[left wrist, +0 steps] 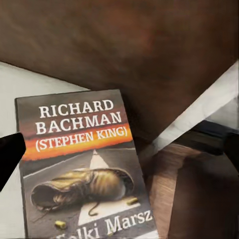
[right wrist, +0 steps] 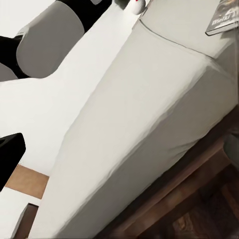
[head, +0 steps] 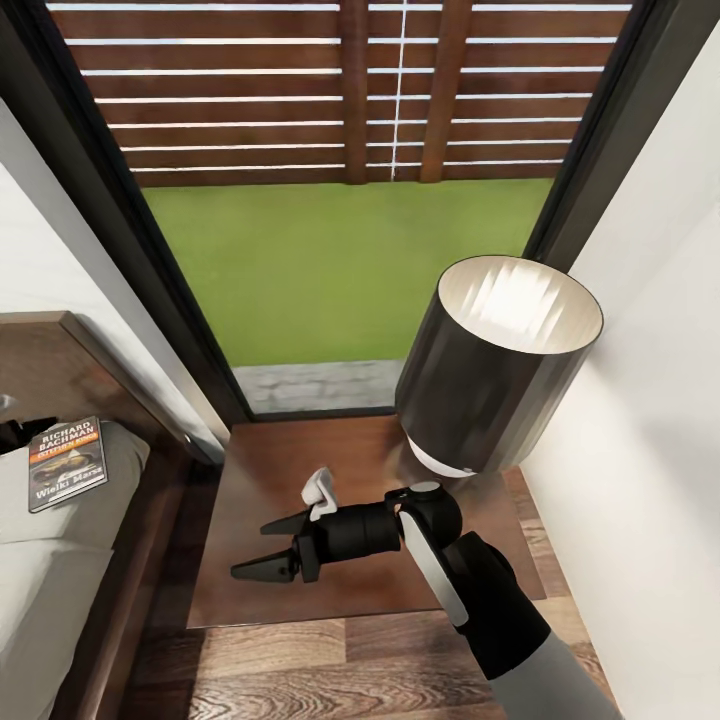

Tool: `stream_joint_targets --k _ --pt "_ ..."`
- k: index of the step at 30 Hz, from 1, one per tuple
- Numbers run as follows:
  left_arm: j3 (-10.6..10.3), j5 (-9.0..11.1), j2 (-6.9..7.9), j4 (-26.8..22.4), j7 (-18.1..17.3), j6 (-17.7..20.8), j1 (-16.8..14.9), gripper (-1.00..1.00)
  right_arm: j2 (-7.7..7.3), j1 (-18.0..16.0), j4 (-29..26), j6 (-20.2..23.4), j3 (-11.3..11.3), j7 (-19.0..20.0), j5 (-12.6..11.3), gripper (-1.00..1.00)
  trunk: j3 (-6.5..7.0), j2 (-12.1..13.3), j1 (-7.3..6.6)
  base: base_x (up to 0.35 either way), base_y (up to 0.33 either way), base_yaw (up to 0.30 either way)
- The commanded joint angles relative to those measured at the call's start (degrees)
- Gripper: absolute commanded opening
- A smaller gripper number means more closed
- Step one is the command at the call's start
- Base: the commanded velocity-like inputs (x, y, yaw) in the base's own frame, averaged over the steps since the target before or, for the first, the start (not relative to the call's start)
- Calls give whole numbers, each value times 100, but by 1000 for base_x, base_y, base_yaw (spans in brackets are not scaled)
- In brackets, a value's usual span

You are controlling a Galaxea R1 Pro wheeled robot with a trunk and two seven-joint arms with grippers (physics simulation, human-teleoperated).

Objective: In the bedroom, move the book from the bed onto either nightstand, and place the two sandals side by side next to the bed.

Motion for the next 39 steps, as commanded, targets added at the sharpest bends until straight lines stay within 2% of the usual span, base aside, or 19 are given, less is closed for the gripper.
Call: stream_joint_targets --k 1,3,4,7,8,9,11,14,15,17,20,24,31,39 --pt "14 -45 91 26 -194 49 1 100 1 -4 63 26 -2 3 -17 100 -4 -2 0 0 0 0" --pt "15 -105 241 130 -401 53 4 100 1 -6 116 19 -2 3 -16 100 -4 -2 0 0 0 0" --pt "15 -136 441 293 -581 52 6 100 1 -6 145 14 -1 3 -15 100 -4 -2 0 0 0 0" --pt "16 -150 797 572 -1072 51 7 100 1 -7 171 10 -7 3 -14 100 -4 -2 0 0 0 0" --pt "16 -152 829 600 -1196 51 7 100 1 -8 173 10 -7 3 -14 100 -4 -2 0 0 0 0" --pt "16 -160 892 689 -1564 51 7 100 1 -8 177 9 -7 3 -14 100 -4 -2 0 0 0 0" --pt "13 -170 941 1056 -2058 51 8 100 1 -7 179 9 -9 3 -14 100 -4 -2 0 0 0 0" --pt "-2 -172 936 1242 -2429 45 8 100 1 -4 180 9 -9 3 -8 100 -4 -2 0 0 0 0" --pt "-20 -167 908 1288 -2723 44 8 100 1 -3 180 9 -11 3 -7 100 -4 -2 0 0 0 0" --pt "-40 -162 813 1316 -3236 47 8 100 1 -2 180 9 -19 3 -6 100 -4 -2 0 0 0 0" --pt "-55 -163 661 1332 -3732 55 8 100 0 -2 180 9 -30 2 -5 100 -4 -2 0 0 0 0" --pt "-58 -165 542 1337 -3954 59 8 100 1 -2 180 9 -35 3 -3 100 -4 -2 0 0 0 0" --pt "-54 -160 519 1360 -3997 60 8 100 -2 -6 180 9 -36 1 -3 100 122 279 -154 0 0 0" --pt "-62 -168 474 1602 -3998 54 8 100 1 -6 180 9 -35 -1 -1 100 266 600 -330 0 0 0"
